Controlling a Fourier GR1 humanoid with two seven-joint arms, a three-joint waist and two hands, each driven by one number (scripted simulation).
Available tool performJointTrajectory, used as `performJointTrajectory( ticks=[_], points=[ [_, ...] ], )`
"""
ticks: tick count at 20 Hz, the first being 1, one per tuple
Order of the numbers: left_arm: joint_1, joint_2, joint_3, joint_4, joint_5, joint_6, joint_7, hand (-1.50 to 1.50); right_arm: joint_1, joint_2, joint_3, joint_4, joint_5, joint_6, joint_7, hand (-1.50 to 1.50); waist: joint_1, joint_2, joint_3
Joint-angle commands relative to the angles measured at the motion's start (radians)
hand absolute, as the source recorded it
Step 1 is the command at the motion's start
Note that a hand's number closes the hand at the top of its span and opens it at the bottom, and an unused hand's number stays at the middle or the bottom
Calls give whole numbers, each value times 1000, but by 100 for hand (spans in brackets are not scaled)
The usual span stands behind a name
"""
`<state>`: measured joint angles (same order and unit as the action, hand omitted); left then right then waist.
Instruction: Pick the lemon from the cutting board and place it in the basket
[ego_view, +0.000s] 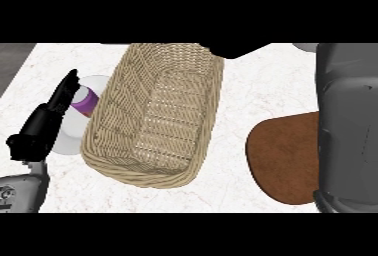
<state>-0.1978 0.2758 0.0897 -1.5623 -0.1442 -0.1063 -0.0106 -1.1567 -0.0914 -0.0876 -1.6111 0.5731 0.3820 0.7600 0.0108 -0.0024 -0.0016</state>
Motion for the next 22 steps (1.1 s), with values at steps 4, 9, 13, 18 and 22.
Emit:
performJointTrajectory(
  ticks=[4,9,13,18,22],
  points=[
    [20,-8,4,-16,0,-4,-9,0,-194,89,48,211,11,-92,123,150,6,2,0],
    [23,-9,3,-18,-7,-7,4,0,-253,91,89,371,-50,-95,139,150,9,4,0],
    [6,10,23,-10,8,-28,7,0,-262,91,122,439,-102,-91,189,150,6,3,0],
    [-40,-5,27,48,3,-15,-9,0,-279,80,187,516,-38,20,202,150,-9,4,0],
    [12,-3,13,-25,-2,-23,14,0,-277,74,254,545,21,54,219,150,-1,1,1]
  ],
)
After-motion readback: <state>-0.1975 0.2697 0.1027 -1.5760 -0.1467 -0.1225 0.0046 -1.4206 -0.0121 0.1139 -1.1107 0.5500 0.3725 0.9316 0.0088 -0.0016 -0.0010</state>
